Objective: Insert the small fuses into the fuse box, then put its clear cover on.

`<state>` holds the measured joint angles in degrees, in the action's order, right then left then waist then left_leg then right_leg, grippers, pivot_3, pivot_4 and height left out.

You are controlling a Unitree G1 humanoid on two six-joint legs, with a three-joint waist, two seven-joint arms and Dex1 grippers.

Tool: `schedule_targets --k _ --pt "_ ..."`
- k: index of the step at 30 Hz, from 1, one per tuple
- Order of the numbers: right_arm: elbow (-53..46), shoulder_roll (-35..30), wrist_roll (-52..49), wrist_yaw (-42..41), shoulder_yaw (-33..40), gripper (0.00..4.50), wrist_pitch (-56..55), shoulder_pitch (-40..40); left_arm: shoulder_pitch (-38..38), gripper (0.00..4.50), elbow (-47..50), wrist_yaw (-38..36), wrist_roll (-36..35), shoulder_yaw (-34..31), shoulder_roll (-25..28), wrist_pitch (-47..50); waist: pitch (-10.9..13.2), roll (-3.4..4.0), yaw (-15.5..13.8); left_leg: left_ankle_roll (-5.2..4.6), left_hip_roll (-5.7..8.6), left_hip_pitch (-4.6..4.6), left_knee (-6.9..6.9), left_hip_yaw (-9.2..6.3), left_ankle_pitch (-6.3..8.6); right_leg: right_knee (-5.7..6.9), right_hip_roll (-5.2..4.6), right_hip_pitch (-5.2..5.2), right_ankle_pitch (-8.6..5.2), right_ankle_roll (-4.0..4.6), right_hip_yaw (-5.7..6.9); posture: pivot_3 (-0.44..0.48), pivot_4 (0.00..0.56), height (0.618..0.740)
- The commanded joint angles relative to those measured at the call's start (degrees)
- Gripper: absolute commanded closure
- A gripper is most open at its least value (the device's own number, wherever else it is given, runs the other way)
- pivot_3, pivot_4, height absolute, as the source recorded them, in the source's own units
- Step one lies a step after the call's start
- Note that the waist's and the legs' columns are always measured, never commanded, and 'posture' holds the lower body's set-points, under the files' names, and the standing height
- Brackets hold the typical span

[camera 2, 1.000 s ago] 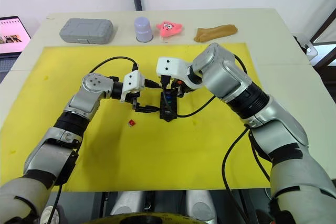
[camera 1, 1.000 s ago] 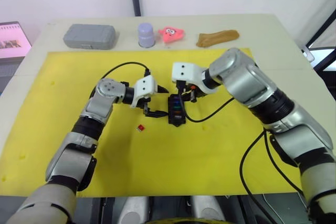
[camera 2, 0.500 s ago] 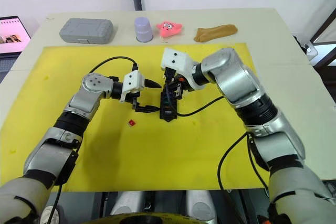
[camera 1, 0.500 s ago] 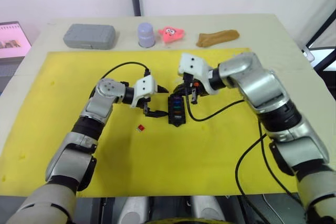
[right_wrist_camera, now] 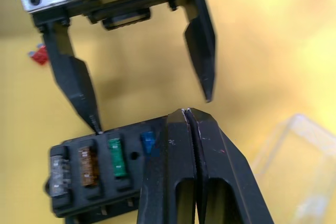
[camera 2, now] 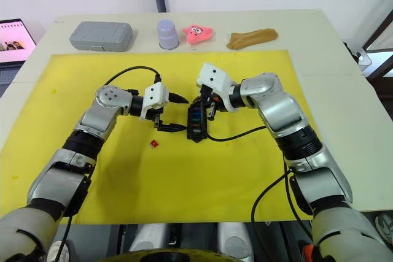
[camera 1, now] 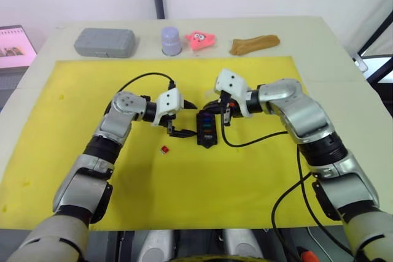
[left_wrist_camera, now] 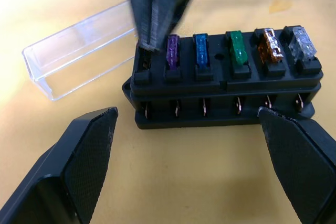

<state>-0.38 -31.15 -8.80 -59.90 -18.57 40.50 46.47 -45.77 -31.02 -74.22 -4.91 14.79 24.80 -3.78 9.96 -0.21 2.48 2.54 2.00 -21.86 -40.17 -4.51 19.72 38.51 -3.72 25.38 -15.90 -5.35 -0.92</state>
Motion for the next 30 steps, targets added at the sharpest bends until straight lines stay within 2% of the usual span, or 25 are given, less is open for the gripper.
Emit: schedule_targets --k 1,12,20,30 --pt "-1.58 0.26 -2.1 -0.42 2.57 4.45 -1.51 -0.15 -1.13 0.0 0.69 -0.12 -0.1 -0.86 0.61 0.08 0.0 0.0 0.01 0.0 0.0 0.0 0.0 0.0 0.0 0.0 0.0 0.0 0.0 0.0 0.0 0.0 0.15 0.74" --pt "0.07 -0.54 -1.89 -1.04 1.61 4.45 -3.11 -2.11 -1.31 0.0 0.67 -0.46 0.13 -0.8 0.89 0.02 0.0 0.0 0.0 0.0 0.0 0.0 0.0 0.0 0.0 0.0 0.01 0.0 0.0 0.0 0.0 0.0 0.15 0.74" --pt "5.16 -1.12 1.45 -1.14 -1.33 4.45 -5.76 -3.68 -1.4 0.0 0.72 -0.53 0.32 -0.87 0.87 0.07 0.0 0.0 -0.01 0.0 0.0 0.03 0.0 0.0 0.0 0.0 0.01 -0.03 0.0 0.0 0.0 0.0 0.15 0.74" --pt "7.54 -2.02 2.03 -2.81 -3.3 4.45 -0.86 -2.07 -1.21 0.0 0.9 -0.46 0.31 -0.97 1.05 0.23 -0.04 -0.02 -0.32 -0.02 0.0 0.48 0.04 -0.08 0.01 -0.15 0.02 -0.58 0.0 0.0 0.02 0.0 0.15 0.74"
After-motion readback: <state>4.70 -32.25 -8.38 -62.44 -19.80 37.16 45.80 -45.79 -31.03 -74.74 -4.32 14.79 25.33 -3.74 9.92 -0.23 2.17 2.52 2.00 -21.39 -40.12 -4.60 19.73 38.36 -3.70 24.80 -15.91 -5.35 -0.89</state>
